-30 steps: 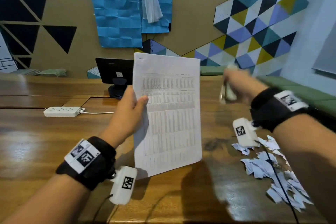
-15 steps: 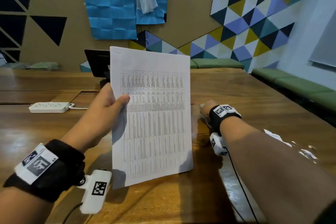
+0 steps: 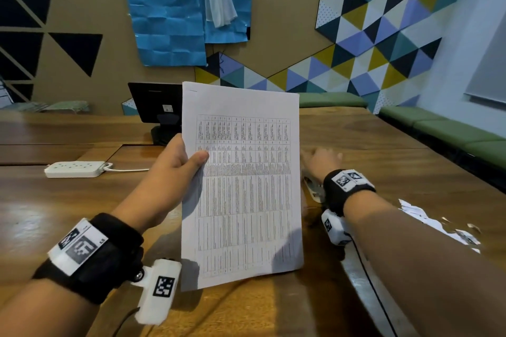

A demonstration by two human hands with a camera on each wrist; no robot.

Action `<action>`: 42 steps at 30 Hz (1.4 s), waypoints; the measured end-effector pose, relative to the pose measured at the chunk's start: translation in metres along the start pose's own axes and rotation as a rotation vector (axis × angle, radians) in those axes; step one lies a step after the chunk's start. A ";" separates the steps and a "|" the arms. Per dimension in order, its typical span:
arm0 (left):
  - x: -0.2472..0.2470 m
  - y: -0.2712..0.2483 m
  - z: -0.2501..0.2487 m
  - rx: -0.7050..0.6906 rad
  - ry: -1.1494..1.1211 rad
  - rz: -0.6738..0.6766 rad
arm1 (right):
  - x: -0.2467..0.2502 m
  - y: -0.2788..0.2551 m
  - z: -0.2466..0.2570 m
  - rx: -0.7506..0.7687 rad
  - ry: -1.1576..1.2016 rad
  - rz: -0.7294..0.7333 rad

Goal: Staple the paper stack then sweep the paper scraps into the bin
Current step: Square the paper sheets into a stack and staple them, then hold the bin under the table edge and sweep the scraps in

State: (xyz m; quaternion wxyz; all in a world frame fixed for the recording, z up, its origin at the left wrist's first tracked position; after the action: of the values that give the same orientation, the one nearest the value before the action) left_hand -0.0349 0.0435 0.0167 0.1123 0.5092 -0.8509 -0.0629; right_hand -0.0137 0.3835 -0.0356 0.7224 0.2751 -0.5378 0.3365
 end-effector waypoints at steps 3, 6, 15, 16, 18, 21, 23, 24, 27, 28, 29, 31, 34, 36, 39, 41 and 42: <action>-0.005 -0.002 0.000 0.039 -0.051 0.013 | 0.029 -0.028 0.003 0.067 0.637 -0.082; -0.011 -0.001 0.007 0.121 -0.130 0.076 | 0.029 -0.082 0.008 0.164 1.054 0.320; -0.012 -0.019 0.076 0.674 0.090 0.198 | -0.043 -0.113 -0.007 0.074 0.905 0.439; -0.009 -0.021 0.082 0.688 0.180 0.204 | -0.050 -0.110 -0.007 0.067 0.879 0.449; -0.005 -0.019 0.091 0.666 0.302 0.170 | -0.060 -0.107 -0.005 0.030 0.818 0.451; -0.006 -0.014 0.093 0.617 0.447 0.132 | -0.064 -0.102 0.003 -0.030 0.722 0.449; -0.008 -0.012 0.091 0.609 0.507 0.096 | -0.065 -0.096 0.010 -0.011 0.621 0.457; -0.009 -0.012 0.091 0.608 0.527 0.071 | -0.066 -0.094 0.011 0.009 0.540 0.449; -0.015 -0.015 0.086 0.611 0.641 0.073 | -0.063 -0.089 0.016 0.094 0.291 0.353; -0.018 -0.016 0.085 0.616 0.701 0.096 | -0.063 -0.089 0.016 0.110 0.250 0.345; -0.022 -0.018 0.082 0.614 0.776 0.126 | -0.063 -0.091 0.015 0.115 0.221 0.354; -0.026 -0.019 0.077 0.563 0.937 0.177 | -0.053 -0.107 0.009 0.129 0.165 0.377; -0.039 -0.029 0.073 0.391 1.092 0.214 | -0.018 -0.140 -0.013 0.288 0.252 0.237; -0.066 -0.049 0.066 0.232 1.117 0.311 | 0.012 -0.175 -0.050 0.322 0.402 0.081; -0.132 -0.099 0.046 -0.061 1.039 0.507 | 0.037 -0.239 -0.137 0.273 0.500 0.026; -0.184 -0.134 0.040 -0.235 1.031 0.638 | 0.033 -0.281 -0.212 0.132 0.593 -0.063; -0.211 -0.149 0.042 -0.310 1.040 0.695 | 0.022 -0.303 -0.254 0.025 0.664 -0.140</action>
State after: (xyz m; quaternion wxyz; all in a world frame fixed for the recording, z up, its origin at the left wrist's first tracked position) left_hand 0.1777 0.1581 -0.0838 0.5964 0.1459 -0.7816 0.1099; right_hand 0.3777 0.3924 -0.0942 0.8759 0.1956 -0.2489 0.3641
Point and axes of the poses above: each hand's wrist, its own y-axis towards the middle knuckle, its own x-axis out of the back of the hand, z = x × y, the point moved 5 cm from there along y, towards the middle knuckle, and after that the axes turned 8 degrees about -y, right-handed, at the moved point
